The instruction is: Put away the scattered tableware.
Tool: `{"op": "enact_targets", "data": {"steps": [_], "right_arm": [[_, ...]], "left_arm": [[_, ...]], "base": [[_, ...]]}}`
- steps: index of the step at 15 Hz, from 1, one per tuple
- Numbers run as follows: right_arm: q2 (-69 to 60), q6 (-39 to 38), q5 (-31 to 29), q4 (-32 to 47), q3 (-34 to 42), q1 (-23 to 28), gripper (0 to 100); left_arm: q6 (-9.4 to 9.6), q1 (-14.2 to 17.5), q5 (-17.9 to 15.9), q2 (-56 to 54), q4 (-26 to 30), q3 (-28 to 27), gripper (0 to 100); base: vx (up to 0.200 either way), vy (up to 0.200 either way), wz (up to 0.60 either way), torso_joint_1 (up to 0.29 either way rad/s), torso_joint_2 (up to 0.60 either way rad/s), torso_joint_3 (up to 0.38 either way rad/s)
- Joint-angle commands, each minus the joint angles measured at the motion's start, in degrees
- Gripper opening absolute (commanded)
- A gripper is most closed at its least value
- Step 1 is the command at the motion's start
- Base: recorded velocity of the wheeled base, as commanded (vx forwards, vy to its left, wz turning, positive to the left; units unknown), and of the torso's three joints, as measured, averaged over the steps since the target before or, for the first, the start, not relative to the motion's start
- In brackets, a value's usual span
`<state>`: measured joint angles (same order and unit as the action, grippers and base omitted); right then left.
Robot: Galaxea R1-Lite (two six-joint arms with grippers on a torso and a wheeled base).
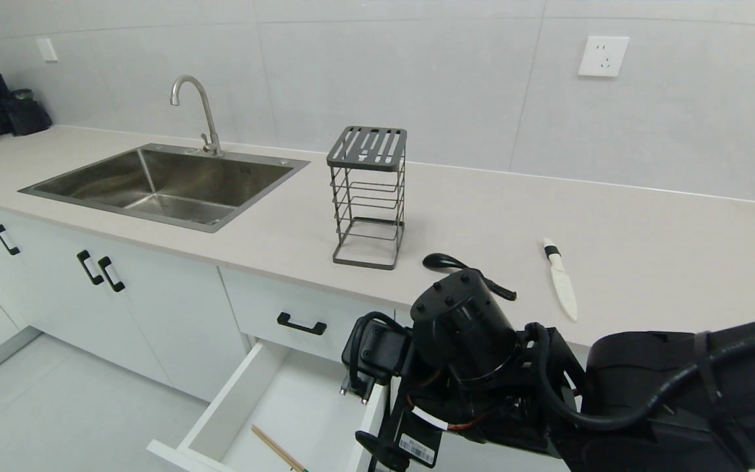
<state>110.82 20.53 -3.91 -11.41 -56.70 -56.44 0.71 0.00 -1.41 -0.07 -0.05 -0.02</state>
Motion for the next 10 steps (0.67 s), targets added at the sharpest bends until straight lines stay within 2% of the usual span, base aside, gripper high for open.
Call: {"op": "enact_targets", "data": {"steps": [1, 6, 8, 10], "right_arm": [[0.2, -0.1, 0.0, 0.1, -0.3, 0.0, 100], [1.1, -0.1, 0.2, 2.1, -0.9, 0.4, 100], [1.1, -0.2, 0.7, 5.5, -1.0, 0.8, 100], [2.1, -0.1, 5.4, 8.5, -2.7, 2.4, 100]], "left_arm": [[0.00, 0.0, 0.0, 0.1, 0.0, 0.0, 100], [0.00, 0.0, 0.0, 0.1, 0.0, 0.0, 100], [0.00, 0.0, 0.1, 0.1, 0.0, 0.0, 100], [0.00, 0.0, 0.0, 0.1, 0.0, 0.0, 100]], "base": [[0.000, 0.000, 0.00, 0.256, -0.52, -0.261], [0.000, 0.000, 0.00, 0.258, -0.52, -0.263], [0.000, 0.000, 0.00, 0.097, -0.20, -0.105], [0.000, 0.000, 0.00, 0.023, -0.03, -0.021]]}}
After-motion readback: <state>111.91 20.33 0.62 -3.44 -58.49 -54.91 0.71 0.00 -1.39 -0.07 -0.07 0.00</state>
